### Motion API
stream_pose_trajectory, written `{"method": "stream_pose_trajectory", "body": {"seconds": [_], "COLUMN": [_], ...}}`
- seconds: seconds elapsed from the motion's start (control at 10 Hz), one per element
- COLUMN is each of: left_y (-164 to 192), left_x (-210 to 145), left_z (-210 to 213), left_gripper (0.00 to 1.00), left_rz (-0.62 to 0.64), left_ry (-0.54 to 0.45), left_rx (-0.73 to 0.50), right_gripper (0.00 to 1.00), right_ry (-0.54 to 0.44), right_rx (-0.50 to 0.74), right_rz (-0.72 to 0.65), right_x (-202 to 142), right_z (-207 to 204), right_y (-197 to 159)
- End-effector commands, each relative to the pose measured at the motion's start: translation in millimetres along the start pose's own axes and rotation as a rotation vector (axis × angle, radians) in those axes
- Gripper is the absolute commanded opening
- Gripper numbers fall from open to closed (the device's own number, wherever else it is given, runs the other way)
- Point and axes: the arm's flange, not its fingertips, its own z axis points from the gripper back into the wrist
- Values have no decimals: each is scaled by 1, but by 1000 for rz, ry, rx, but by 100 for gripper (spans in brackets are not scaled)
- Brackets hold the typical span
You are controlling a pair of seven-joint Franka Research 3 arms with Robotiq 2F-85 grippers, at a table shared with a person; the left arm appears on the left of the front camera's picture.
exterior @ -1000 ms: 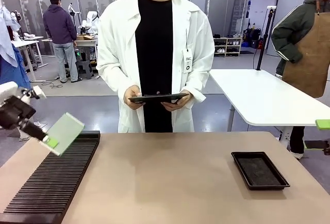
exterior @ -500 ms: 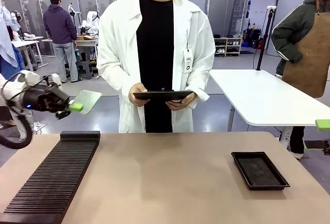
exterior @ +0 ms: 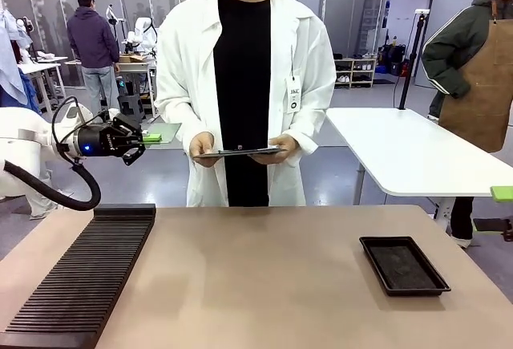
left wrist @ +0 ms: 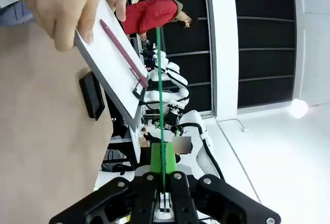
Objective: Inspect the PCB.
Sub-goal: Pick up the Blank PCB and present it to the human, then release the Blank PCB you were holding.
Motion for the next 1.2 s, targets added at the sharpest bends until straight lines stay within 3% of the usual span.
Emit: {"method": "stream_pose_trajectory", "body": {"seconds": [0.0,1.1], "left_y": [-2,0], "left_x": [1,0], "left_z": [5,0], "left_gripper": [3,3], "left_rz": [-18,0], "left_ry": [1,0], "left_rx": [-9,0], "right_gripper": [100,100], "right_ry": [-11,-11], "right_rx": [13,13], "right_rz": [21,21], "right_x": [2,2], "right_z": [1,1], "right_y": [0,0]}}
